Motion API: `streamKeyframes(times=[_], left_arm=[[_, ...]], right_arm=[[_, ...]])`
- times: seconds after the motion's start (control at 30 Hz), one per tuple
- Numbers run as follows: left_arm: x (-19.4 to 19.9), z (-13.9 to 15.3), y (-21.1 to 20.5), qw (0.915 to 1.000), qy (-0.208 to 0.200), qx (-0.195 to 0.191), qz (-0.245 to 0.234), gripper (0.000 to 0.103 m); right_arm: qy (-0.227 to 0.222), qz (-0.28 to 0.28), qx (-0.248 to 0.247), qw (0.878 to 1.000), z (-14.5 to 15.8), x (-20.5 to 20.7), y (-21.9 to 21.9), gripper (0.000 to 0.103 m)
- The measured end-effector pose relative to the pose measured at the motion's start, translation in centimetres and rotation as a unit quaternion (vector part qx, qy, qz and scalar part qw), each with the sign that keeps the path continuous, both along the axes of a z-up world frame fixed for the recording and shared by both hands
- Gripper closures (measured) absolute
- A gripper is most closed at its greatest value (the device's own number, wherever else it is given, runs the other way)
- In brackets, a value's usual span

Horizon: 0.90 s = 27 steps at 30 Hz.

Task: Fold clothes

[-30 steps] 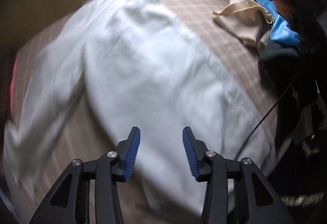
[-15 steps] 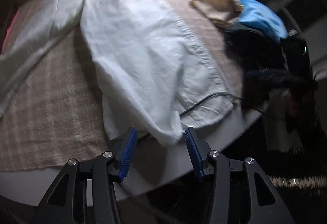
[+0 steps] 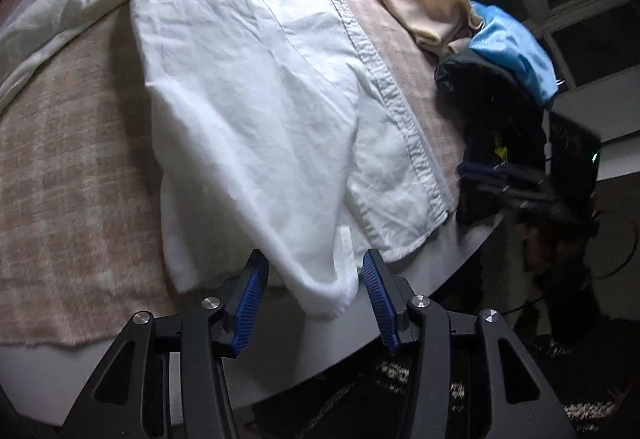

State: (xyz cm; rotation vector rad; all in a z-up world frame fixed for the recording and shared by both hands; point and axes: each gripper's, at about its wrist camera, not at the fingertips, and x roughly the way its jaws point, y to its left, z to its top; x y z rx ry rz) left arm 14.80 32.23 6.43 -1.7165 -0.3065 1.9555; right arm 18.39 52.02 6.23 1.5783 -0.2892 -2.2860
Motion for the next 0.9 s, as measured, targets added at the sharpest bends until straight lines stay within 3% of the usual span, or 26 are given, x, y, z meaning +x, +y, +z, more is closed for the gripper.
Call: streamKeyframes(times=[0.03,0.1,0.13,0.37,0.63,0.7,0.8,0.9], left_arm=[[-0.1,0.0,0.0,1.0000,0.003,-0.002,-0.001,0.064],[0.0,0.2,-0.1,0.9999,0.010,-0.002,-0.011,0.091],[0.0,0.3,-0.1,0.9999,0.011,-0.002,-0.012,0.094],[0.1,0.8,-0.6,0.9995,0.025,-0.010,-0.017,0.096],[0.3,1.1,-0.3,0.9985,0.040,-0.020,-0.033,0.096],[0.2,1.1,-0.5,0.9984,0.040,-0.025,-0.032,0.098],[0.3,1.6,-0.8,0.9981,0.046,-0.027,-0.030,0.098],[0.8,2.6,-1.2,0.9969,0.065,-0.035,-0.029,0.098]], right_arm=[[0.003,0.005,0.005,1.000,-0.2,0.1,-0.4,0.077],[0.006,0.017,0.000,1.000,-0.2,0.3,-1.0,0.077],[0.006,0.024,-0.009,1.000,-0.2,0.5,-1.2,0.077],[-0.032,0.026,0.025,0.999,-2.4,0.4,-1.6,0.077],[-0.029,0.033,0.040,0.998,-2.6,0.9,-1.9,0.078],[-0.019,0.042,0.041,0.998,-2.7,1.1,-2.5,0.101],[-0.004,0.034,0.019,0.999,-1.7,1.2,-1.8,0.101],[0.034,0.004,0.005,0.999,1.2,1.6,0.1,0.102]])
